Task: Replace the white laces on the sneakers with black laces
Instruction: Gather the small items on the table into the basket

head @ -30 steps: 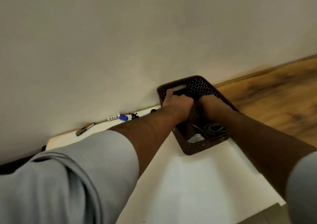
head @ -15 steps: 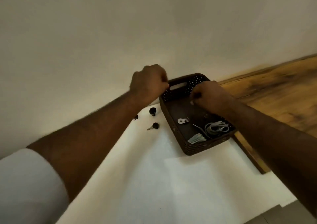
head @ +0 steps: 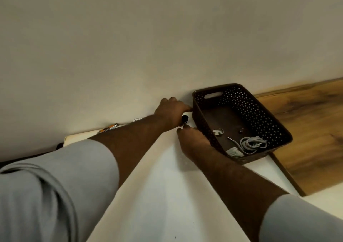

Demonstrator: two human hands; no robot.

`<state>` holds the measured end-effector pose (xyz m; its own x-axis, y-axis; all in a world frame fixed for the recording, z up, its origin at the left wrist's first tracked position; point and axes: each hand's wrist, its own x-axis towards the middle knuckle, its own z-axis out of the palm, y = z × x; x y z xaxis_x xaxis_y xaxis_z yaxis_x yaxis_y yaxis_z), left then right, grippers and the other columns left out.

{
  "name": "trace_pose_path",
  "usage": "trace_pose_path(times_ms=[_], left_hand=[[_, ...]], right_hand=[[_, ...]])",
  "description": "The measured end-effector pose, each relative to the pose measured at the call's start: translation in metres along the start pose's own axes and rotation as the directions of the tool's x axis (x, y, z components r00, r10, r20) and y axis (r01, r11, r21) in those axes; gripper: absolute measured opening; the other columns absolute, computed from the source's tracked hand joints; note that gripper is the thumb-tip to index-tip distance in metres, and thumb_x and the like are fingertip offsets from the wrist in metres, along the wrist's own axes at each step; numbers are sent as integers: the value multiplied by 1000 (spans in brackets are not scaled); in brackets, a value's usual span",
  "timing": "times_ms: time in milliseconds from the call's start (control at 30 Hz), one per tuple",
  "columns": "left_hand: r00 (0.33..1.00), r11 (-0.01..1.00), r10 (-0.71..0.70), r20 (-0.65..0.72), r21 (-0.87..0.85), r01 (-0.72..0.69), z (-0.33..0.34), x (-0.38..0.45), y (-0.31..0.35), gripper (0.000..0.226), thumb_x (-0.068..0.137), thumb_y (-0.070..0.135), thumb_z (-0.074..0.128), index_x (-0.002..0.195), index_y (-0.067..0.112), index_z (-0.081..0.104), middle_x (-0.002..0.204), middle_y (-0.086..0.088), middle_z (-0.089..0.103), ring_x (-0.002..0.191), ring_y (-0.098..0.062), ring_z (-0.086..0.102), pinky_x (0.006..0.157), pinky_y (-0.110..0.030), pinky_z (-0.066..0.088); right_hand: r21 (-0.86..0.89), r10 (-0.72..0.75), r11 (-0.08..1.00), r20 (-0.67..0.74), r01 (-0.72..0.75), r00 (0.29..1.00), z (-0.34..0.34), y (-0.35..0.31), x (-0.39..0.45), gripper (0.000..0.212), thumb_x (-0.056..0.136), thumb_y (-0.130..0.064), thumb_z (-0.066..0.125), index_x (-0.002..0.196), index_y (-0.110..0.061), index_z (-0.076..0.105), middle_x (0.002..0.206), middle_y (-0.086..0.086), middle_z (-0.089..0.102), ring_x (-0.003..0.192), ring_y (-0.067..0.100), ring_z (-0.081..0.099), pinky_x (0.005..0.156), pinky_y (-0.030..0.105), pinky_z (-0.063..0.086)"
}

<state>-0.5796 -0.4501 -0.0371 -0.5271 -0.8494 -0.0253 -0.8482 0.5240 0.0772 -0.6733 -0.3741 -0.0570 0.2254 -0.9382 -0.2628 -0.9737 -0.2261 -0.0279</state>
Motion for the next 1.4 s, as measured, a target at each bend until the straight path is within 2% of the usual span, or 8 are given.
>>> trace_pose_path(times_ms=[200, 300, 467, 533, 600, 767, 933, 1400], left_hand=[[999, 998, -13, 48, 67, 10, 8, 7, 9, 40, 90, 27, 62, 129, 36, 57, 122, 6, 63, 121, -21, 46, 97, -39, 26], [1000, 999, -24, -5, 38, 24, 15, 8, 6, 32, 96, 26, 54, 126, 32, 60, 121, 5, 64, 118, -20, 47, 94, -38, 24], [974, 996, -61, -218, -81, 44, 2, -9, 4, 25, 90, 31, 61, 114, 30, 68, 108, 6, 70, 107, -20, 54, 83, -33, 21], [922, 979, -81, -379, -205, 1, -21, -13, 9, 25, 84, 33, 68, 108, 26, 70, 101, 6, 71, 103, -21, 57, 82, -32, 21], [881, 955, -70, -467, -286, -76, -45, -4, 24, 28, 79, 31, 71, 105, 23, 71, 99, 3, 72, 101, -22, 60, 87, -33, 31], [992, 955, 23, -121, -289, -58, -54, 63, 80, 31, 83, 5, 60, 112, 16, 67, 113, -9, 64, 101, -26, 62, 83, -34, 50], [990, 984, 68, 124, -175, -46, -8, 111, 99, 31, 92, 14, 54, 120, 23, 62, 121, -5, 62, 109, -27, 61, 91, -36, 49], [994, 993, 89, 60, -86, -83, 20, 127, 88, 31, 88, 8, 57, 116, 22, 64, 123, -4, 59, 104, -25, 61, 92, -42, 52]], right_hand=[[-75, -25, 997, -46, 22, 999, 9, 2, -5, 28, 97, -4, 40, 121, -7, 55, 122, 14, 55, 112, 30, 53, 90, 39, 47], [-5, -70, 998, 49, 70, 996, 1, -7, -25, 26, 95, -3, 45, 117, -7, 57, 115, 13, 58, 107, 30, 56, 85, 37, 48], [251, -195, 949, -17, 193, 981, -43, 17, -75, 18, 92, -13, 56, 103, -14, 70, 96, 4, 67, 86, 21, 60, 65, 25, 43], [316, -132, 934, -125, 166, 983, -75, 52, -91, 24, 90, -13, 60, 109, -22, 72, 103, -3, 69, 90, 12, 62, 77, 16, 46], [345, 11, 937, -187, 55, 982, -96, 92, -92, 28, 89, -11, 63, 111, -25, 71, 103, -8, 67, 81, 1, 54, 67, 1, 37], [232, 257, 944, -77, -234, 963, -68, 157, -30, 25, 90, -10, 59, 113, -13, 69, 114, 11, 65, 98, 24, 59, 79, 27, 44], [198, 214, 960, -59, -198, 975, -40, 169, -3, 30, 95, -5, 43, 118, -9, 60, 117, 13, 62, 104, 30, 60, 94, 40, 48], [302, 210, 929, 39, -212, 977, -29, 173, 5, 23, 92, -10, 54, 115, -11, 61, 115, 13, 62, 104, 28, 59, 96, 40, 48]])
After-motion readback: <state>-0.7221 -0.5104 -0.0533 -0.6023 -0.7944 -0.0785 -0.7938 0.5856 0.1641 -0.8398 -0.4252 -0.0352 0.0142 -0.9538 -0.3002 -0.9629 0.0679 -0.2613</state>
